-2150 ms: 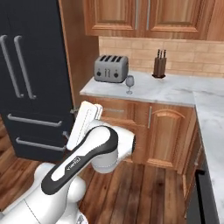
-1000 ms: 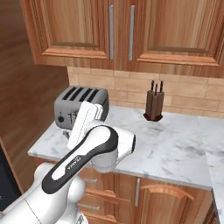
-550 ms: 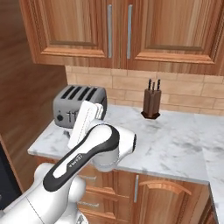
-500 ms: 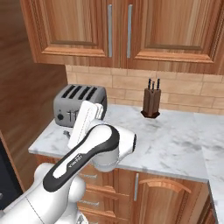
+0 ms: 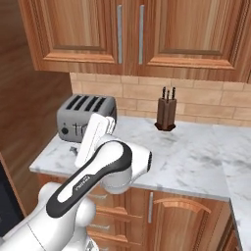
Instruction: Retrieve the wine glasses from the counter and place one next to each plate.
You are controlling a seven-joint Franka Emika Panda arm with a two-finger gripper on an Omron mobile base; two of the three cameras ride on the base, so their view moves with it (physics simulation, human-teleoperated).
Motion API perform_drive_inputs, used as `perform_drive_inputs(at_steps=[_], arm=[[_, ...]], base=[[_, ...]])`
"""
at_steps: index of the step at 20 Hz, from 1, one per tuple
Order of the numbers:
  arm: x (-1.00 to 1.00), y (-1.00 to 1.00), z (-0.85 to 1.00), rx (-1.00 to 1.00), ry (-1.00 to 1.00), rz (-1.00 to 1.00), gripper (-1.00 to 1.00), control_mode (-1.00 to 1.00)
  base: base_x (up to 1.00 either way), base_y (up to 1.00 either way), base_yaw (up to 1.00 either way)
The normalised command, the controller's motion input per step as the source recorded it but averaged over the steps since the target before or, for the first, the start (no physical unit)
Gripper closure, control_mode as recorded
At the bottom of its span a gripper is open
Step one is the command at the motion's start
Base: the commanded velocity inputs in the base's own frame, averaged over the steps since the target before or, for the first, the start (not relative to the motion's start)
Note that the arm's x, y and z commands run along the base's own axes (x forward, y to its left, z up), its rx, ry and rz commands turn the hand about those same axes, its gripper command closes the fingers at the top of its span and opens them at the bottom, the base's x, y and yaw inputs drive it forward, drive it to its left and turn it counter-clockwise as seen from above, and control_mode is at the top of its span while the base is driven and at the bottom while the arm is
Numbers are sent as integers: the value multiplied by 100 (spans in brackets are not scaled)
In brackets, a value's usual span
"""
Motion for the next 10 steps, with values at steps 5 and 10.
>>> perform_drive_inputs(at_steps=[5,10], arm=[[0,0,0,0,0,0,-100,100],[0,0,0,0,0,0,-100,100]], base=[[7,-4,-25],[5,0,-21]])
